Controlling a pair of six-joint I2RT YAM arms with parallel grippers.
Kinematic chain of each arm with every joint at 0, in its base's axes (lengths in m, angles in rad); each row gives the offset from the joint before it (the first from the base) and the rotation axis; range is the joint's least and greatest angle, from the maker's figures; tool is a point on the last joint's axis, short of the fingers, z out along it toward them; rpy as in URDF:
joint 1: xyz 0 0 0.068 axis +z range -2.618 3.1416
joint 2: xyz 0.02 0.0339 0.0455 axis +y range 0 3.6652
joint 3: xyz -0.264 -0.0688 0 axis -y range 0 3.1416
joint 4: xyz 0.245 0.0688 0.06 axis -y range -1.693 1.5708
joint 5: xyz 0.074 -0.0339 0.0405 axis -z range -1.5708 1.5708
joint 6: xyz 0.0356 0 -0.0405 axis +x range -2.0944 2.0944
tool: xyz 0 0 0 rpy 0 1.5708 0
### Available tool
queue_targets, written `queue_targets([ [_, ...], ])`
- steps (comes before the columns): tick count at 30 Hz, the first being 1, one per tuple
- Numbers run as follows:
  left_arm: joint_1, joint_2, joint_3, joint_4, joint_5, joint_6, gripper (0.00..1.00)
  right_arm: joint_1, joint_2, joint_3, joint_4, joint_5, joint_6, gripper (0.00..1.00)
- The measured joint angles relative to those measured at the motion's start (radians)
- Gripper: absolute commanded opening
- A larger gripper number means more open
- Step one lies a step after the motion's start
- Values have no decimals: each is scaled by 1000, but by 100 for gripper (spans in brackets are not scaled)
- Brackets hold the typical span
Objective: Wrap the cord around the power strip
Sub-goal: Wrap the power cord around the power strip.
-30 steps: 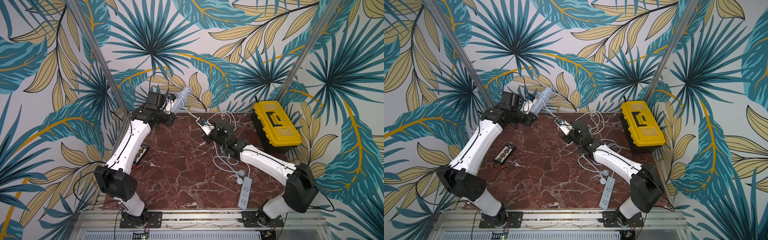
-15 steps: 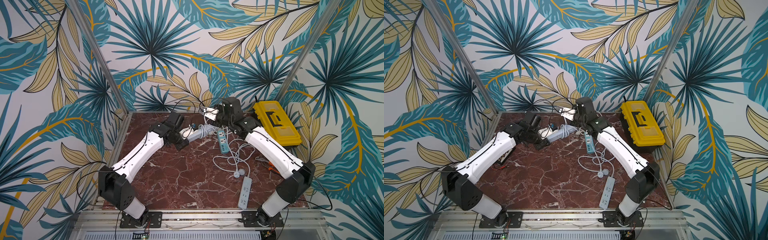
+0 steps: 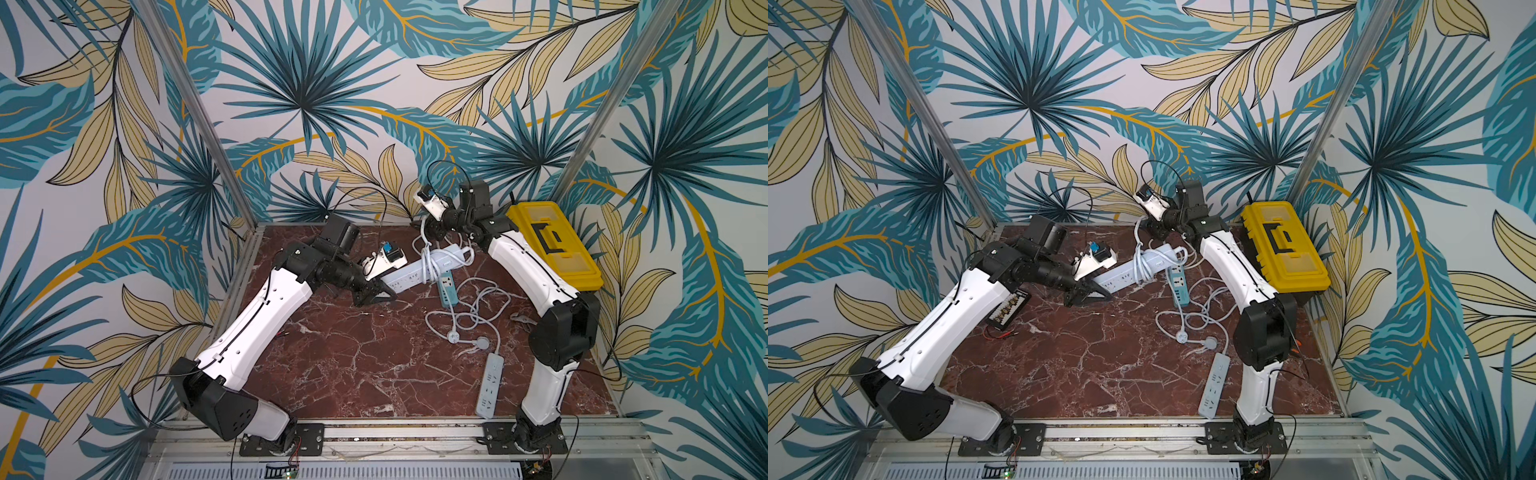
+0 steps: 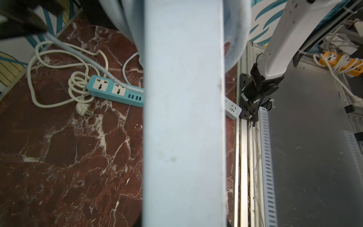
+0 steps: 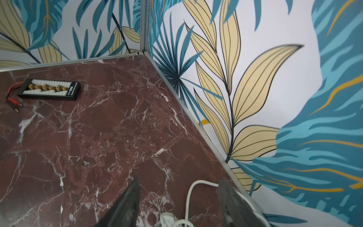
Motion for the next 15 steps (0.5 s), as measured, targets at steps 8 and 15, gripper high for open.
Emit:
queue_targets([
  [8, -6, 15, 137, 4, -1, -87, 0, 2, 55, -304, 388, 44, 375, 51],
  [15, 70, 66, 187, 115, -115, -279, 0, 63, 27, -502, 565, 179, 502, 11],
])
